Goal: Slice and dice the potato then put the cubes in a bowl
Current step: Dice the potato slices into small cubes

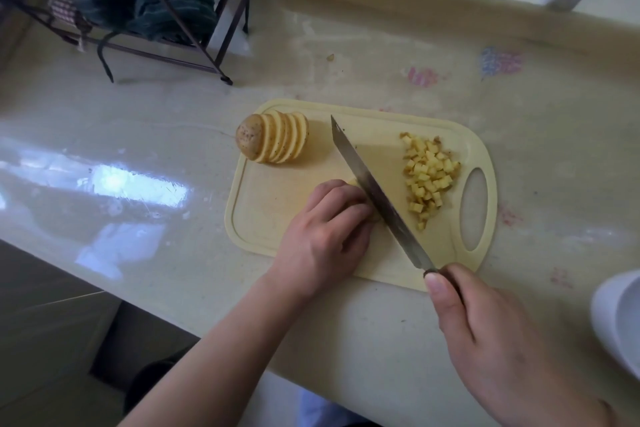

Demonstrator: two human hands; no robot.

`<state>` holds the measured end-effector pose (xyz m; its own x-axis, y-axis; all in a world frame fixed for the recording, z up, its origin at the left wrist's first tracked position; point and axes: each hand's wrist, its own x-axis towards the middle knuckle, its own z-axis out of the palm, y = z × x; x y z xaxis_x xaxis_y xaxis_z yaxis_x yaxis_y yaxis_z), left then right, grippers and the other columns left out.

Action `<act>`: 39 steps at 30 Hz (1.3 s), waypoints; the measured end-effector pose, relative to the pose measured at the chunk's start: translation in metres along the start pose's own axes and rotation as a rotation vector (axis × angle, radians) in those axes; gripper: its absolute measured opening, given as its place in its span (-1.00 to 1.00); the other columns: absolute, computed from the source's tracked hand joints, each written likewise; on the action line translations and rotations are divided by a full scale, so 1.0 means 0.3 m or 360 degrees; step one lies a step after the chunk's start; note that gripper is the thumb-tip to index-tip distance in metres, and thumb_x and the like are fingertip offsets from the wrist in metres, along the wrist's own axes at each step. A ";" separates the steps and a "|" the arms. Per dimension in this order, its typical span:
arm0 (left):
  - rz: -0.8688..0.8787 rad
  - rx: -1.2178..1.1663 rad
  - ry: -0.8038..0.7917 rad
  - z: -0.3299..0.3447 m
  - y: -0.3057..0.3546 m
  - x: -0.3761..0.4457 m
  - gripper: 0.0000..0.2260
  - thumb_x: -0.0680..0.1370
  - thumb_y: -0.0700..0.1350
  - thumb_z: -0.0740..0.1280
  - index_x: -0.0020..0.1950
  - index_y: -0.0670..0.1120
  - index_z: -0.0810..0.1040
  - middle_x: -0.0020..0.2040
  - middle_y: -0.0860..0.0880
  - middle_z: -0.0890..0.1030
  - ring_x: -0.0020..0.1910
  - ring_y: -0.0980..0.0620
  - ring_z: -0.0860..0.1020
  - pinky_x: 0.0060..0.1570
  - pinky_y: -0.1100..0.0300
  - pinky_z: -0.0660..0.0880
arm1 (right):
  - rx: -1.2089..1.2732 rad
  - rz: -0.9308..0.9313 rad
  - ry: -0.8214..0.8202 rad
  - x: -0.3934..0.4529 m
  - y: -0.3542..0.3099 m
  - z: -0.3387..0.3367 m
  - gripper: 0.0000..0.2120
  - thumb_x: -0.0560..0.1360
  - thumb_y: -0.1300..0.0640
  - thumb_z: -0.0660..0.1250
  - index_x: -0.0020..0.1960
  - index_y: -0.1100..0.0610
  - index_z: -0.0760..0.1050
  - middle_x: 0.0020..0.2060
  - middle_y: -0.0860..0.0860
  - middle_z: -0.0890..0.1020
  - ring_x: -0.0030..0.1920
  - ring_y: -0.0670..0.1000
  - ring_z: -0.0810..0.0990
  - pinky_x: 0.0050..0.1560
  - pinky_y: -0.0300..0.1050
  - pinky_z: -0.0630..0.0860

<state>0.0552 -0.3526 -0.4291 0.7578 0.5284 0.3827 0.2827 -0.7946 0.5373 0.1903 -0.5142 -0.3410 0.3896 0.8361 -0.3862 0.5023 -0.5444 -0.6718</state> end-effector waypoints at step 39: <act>0.0023 0.0052 0.0044 -0.015 -0.018 -0.007 -0.94 0.55 -0.26 0.48 -0.05 -0.27 0.70 -0.02 -0.17 0.67 -0.04 -0.20 0.62 0.08 0.05 0.56 | -0.0062 -0.0114 -0.0034 0.014 -0.015 0.015 -0.57 0.48 -0.34 -0.15 -0.27 -0.06 0.26 -0.24 -0.16 0.54 -0.36 -0.10 0.50 -0.38 -0.15 0.34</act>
<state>0.0495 -0.3482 -0.4294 0.7456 0.5246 0.4110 0.2912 -0.8112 0.5071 0.1863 -0.5079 -0.3424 0.3352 0.8740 -0.3518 0.5582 -0.4851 -0.6731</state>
